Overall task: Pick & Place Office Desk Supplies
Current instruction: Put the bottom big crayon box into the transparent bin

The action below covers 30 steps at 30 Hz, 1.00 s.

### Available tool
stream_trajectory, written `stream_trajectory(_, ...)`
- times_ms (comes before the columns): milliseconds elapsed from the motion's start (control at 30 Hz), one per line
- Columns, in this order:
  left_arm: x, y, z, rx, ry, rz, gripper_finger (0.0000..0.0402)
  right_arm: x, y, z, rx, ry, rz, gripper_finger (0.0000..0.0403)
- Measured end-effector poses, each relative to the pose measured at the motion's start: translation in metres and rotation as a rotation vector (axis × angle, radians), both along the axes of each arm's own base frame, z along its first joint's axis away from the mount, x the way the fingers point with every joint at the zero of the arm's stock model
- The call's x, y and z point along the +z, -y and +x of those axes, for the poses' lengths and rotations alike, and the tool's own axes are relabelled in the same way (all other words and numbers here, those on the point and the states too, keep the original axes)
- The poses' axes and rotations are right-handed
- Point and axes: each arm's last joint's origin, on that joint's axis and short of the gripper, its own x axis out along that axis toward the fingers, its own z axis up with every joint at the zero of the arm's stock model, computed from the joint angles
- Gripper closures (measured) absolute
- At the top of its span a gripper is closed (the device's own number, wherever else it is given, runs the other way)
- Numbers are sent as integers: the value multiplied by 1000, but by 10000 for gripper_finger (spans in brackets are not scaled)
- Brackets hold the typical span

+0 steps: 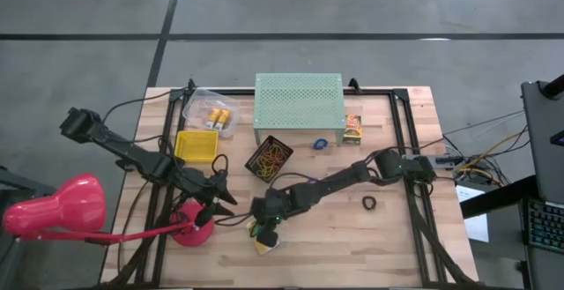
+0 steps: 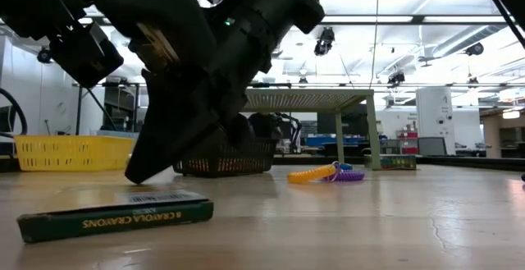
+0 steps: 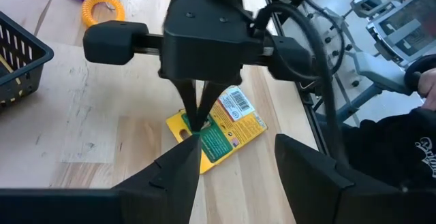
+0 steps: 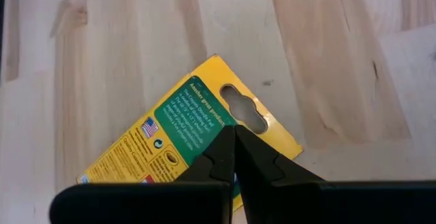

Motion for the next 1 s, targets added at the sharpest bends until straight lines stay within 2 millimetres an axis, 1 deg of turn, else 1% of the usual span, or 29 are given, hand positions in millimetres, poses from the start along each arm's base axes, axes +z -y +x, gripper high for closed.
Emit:
stream_trajectory(167, 0, 0, 0, 0, 0, 0, 208, 15, -14, 2, 82, 14, 34, 394)
stream_trajectory(300, 0, 0, 0, 0, 0, 0, 208, 27, -28, -1, 125, -7, 38, 394)
stream_trajectory(433, 0, 0, 0, 0, 0, 0, 208, 31, -42, -7, 162, -24, 47, 394)
stream_trajectory(533, 0, 0, 0, 0, 0, 0, 208, 27, -50, -11, 166, -41, 54, 394)
stream_trajectory(600, 0, 0, 0, 0, 0, 0, 208, 21, -50, -12, 165, -59, 56, 394)
stream_trajectory(733, 0, 0, 0, 0, -1, 0, 209, 5, -46, -13, 156, -108, 66, 394)
stream_trajectory(1000, 0, 0, 0, 0, 0, 1, 208, -2, -39, -13, 137, -142, 90, 394)
